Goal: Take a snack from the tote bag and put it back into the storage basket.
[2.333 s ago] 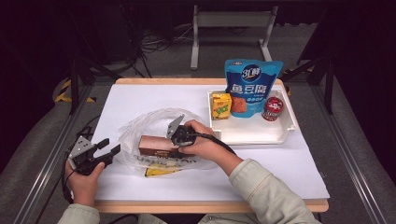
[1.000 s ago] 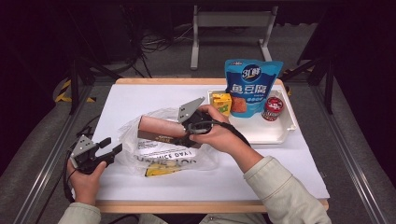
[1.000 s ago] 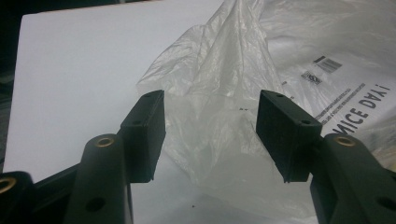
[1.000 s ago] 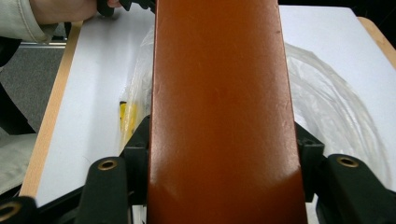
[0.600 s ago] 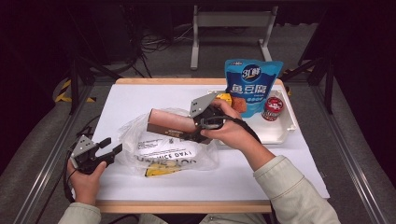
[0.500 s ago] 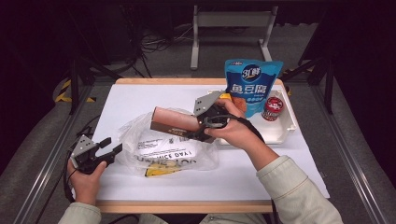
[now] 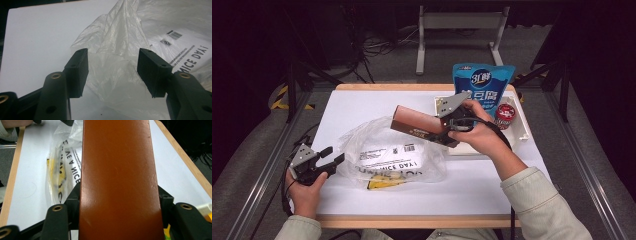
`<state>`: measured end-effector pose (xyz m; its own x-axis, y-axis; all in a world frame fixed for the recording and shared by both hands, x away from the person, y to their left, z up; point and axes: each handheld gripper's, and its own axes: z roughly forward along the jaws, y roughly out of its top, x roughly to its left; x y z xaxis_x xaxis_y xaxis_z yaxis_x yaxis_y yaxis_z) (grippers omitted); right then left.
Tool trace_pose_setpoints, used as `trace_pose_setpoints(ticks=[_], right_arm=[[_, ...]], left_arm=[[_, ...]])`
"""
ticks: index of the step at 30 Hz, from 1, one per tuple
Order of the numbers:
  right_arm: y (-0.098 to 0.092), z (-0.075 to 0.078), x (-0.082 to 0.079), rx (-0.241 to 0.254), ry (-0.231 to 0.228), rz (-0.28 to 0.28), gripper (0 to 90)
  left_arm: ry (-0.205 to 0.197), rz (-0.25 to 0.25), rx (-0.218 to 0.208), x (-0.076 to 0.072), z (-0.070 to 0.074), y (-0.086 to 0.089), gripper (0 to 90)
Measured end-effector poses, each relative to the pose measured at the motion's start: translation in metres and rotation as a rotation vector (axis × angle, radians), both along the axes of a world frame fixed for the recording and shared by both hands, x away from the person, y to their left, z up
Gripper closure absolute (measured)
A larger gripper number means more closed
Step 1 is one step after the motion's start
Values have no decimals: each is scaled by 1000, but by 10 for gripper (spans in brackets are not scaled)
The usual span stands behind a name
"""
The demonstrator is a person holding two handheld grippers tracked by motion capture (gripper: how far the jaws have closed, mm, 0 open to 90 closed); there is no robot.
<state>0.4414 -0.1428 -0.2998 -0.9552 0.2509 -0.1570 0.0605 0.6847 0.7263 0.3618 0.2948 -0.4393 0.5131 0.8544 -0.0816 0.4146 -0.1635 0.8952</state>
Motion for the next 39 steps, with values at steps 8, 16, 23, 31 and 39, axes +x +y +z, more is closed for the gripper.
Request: trace_pose_setpoints(ticks=[8,16,23,31,39], right_arm=[[-23,3,5,-6,-6,-47,427],[-40,6,7,-15,-14,-72,427],[-55,15,9,-19,-32,-87,426],[-77,17,14,0,-31,-123,426],[-96,16,19,-17,-30,-160,426]], left_arm=[[0,-6,-22,0,0,2,427],[-18,-24,-15,-1,3,0,421],[-29,-32,-15,-2,4,0,418],[-25,-38,-2,-2,4,-2,419],[-24,-36,1,-2,4,-1,419]])
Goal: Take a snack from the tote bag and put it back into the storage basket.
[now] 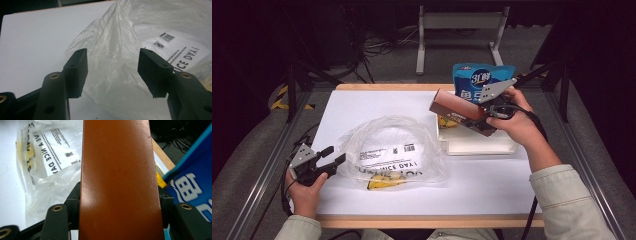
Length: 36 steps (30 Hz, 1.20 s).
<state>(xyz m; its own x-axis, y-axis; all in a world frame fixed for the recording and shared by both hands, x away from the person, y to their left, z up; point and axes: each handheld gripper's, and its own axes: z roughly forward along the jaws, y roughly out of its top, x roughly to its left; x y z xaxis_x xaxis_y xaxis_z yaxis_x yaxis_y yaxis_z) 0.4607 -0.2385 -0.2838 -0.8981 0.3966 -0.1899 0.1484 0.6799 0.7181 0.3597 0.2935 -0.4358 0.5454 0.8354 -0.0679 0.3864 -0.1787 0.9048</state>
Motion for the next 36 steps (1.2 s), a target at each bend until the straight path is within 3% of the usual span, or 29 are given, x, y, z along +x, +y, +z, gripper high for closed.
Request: trace_pose_setpoints(ticks=[16,25,36], right_arm=[[-32,-5,4,-32,10,-60,425],[-47,-18,7,-44,18,-51,424],[-51,-34,10,-76,40,-51,425]], left_arm=[[5,5,5,-1,0,-1,419],[5,10,4,0,0,0,419],[7,13,5,0,0,1,419]])
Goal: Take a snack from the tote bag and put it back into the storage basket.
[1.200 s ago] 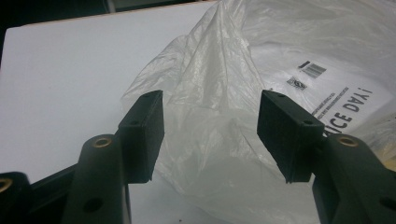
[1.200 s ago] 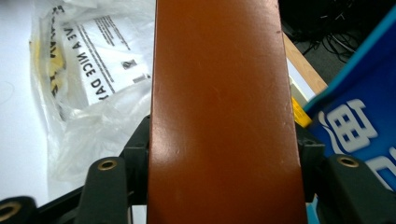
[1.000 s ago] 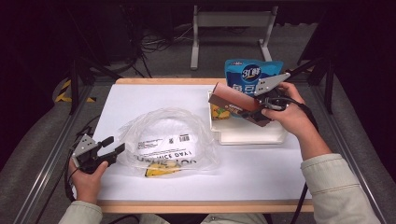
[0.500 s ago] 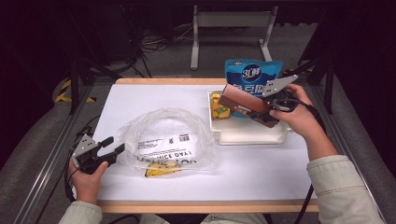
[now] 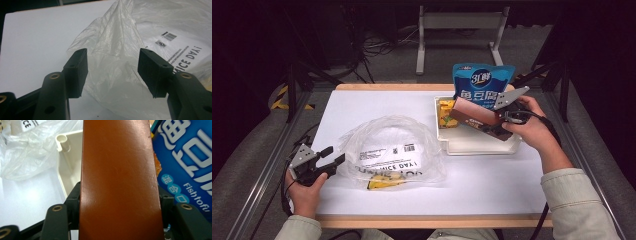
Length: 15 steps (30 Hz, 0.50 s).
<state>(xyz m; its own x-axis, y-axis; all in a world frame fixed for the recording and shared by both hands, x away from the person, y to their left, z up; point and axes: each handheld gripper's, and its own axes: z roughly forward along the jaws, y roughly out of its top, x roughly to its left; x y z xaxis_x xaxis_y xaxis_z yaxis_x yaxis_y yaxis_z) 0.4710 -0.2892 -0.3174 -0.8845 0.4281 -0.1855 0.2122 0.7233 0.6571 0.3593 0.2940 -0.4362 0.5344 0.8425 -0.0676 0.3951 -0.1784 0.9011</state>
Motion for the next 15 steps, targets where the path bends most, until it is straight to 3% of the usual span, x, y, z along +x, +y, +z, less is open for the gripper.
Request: trace_pose_setpoints(ticks=[15], right_arm=[[4,-27,4,-53,31,21,422]], left_arm=[[3,4,-4,1,0,0,419]])
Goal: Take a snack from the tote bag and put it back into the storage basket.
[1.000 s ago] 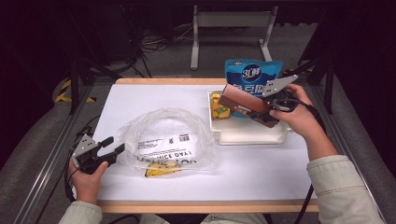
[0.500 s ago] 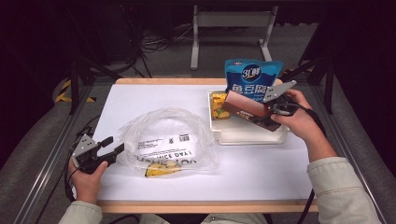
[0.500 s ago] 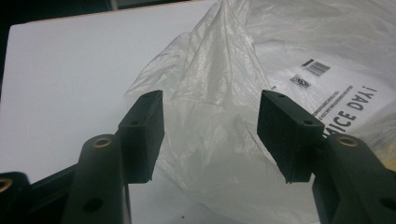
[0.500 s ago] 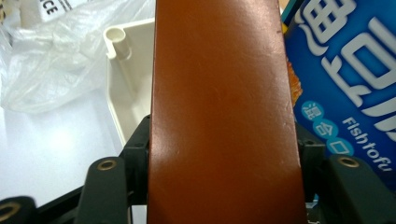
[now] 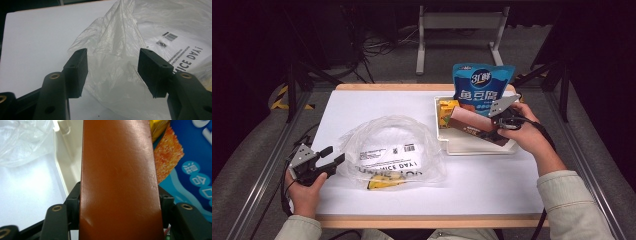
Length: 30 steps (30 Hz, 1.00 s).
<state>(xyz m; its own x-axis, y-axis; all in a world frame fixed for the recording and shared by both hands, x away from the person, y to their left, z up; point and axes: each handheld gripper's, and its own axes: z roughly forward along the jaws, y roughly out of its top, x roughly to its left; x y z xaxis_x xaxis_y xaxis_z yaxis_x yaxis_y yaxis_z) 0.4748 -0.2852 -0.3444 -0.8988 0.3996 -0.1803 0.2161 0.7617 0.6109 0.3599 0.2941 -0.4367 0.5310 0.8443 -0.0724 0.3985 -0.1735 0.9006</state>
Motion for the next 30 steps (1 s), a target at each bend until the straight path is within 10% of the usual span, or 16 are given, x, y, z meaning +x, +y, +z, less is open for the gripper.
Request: trace_pose_setpoints(ticks=[30], right_arm=[[7,-29,13,-95,25,0,418]], left_arm=[[0,-1,-2,-1,0,0,419]])
